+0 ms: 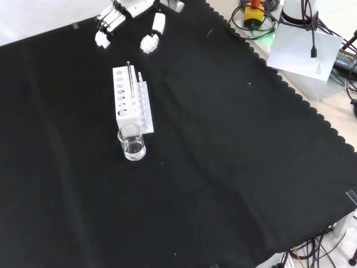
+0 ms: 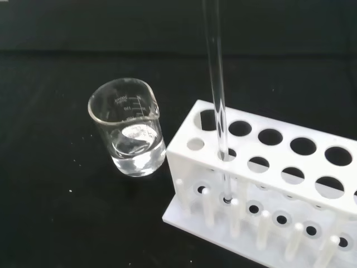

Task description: Take the glass rod from the white test tube rack.

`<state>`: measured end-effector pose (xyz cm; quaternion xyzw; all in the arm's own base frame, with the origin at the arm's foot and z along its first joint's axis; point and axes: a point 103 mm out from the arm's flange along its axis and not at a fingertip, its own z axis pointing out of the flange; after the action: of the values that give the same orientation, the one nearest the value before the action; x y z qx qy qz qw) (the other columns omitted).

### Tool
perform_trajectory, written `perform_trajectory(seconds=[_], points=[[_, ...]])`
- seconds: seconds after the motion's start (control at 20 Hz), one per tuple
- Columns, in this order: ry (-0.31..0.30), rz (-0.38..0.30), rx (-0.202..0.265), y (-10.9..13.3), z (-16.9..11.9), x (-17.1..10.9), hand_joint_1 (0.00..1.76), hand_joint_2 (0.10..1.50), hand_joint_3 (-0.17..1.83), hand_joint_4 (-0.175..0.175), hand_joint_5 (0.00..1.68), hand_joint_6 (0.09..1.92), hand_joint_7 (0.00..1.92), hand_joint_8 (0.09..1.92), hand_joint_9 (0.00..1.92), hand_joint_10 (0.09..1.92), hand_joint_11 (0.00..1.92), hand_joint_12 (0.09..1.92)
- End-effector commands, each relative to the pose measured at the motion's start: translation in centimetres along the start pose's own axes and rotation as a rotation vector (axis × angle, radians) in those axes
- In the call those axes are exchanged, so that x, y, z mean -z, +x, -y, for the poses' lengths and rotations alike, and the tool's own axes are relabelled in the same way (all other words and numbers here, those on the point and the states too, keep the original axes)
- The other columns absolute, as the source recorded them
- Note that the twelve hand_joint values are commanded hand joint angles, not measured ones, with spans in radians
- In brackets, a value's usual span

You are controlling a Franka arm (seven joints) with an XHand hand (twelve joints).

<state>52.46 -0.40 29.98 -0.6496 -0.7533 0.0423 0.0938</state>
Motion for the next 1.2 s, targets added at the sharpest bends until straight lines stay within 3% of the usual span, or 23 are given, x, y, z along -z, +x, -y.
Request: perform_trajectory(seconds=[0.05, 0.4, 0.85, 1.2], points=[[-0.005, -0.002, 0.012, -0.6, -1.4, -1.4, 0.59, 0.91, 0.51, -0.161, 0.15, 0.09, 0.1, 0.97, 0.23, 0.95, 0.0, 1.44], [0.017, 0.014, -0.006, -1.0, -1.6, -2.4, 0.58, 0.92, 0.51, -0.167, 0.17, 0.09, 0.17, 0.98, 0.3, 0.95, 0.05, 1.45], [0.035, 0.028, -0.004, -1.7, -2.3, -4.3, 0.57, 0.92, 0.52, -0.175, 0.24, 0.09, 0.39, 1.0, 0.51, 0.93, 0.25, 1.42], [0.053, 0.027, 0.0, -2.2, -2.9, -4.9, 0.6, 0.92, 0.52, -0.175, 0.35, 0.09, 0.62, 1.02, 0.79, 0.95, 0.44, 1.39]])
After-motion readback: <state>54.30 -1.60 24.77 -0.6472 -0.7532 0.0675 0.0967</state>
